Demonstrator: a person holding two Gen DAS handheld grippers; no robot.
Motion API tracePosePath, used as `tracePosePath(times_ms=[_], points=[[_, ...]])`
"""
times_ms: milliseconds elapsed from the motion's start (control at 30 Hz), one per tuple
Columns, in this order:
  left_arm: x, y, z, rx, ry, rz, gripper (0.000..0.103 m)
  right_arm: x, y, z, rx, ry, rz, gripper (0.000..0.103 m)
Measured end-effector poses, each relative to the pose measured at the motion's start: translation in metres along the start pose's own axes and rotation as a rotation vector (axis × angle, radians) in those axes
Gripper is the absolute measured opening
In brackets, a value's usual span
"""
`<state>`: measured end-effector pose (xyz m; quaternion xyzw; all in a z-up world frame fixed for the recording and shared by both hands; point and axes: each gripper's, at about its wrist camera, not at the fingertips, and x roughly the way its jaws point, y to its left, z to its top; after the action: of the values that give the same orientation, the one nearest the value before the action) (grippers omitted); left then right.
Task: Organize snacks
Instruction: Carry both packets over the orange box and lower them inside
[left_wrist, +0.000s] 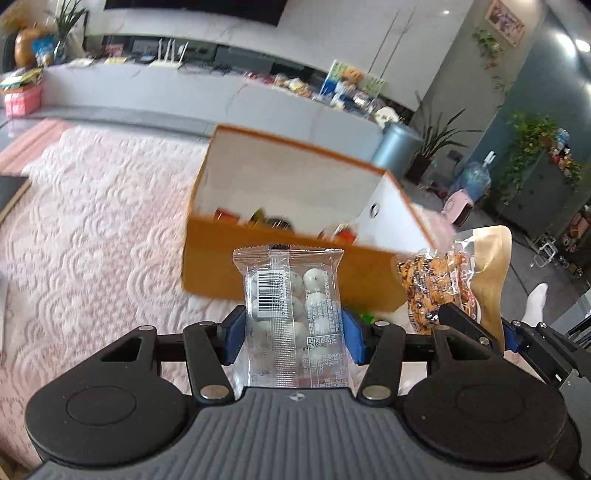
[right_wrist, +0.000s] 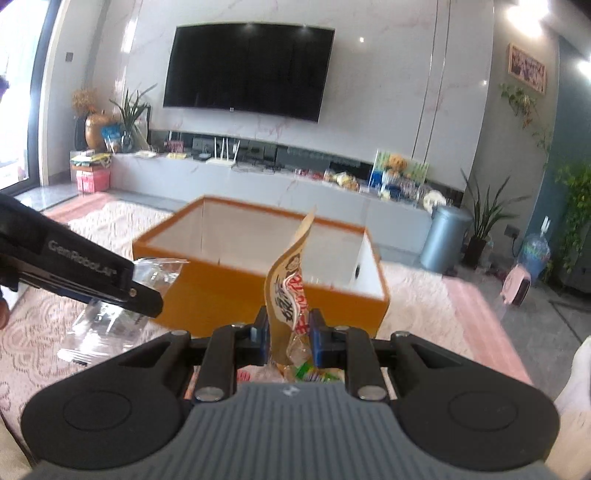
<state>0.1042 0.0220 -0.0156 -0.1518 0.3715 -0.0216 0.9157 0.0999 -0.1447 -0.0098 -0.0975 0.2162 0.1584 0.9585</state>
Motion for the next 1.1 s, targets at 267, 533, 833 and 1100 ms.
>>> tracePosePath(times_ms=[267, 533, 833, 1100], points=[[-0.005, -0.020, 0.044, 0.051, -0.096, -0.018, 0.061, -0.006, -0.004, 0.037, -0.056, -0.093, -0.017, 0.017], [0.019, -0.033, 0.085, 0.100, -0.130, 0.011, 0.061, 0.028, -0.009, 0.071, -0.121, -0.131, -0.052, 0.017], [0.082, -0.036, 0.108, 0.143, -0.042, 0.058, 0.061, 0.099, -0.016, 0.081, -0.193, -0.017, -0.053, 0.017], [0.138, -0.013, 0.117, 0.132, 0.089, 0.087, 0.061, 0.169, -0.026, 0.079, -0.216, 0.180, -0.044, 0.017]])
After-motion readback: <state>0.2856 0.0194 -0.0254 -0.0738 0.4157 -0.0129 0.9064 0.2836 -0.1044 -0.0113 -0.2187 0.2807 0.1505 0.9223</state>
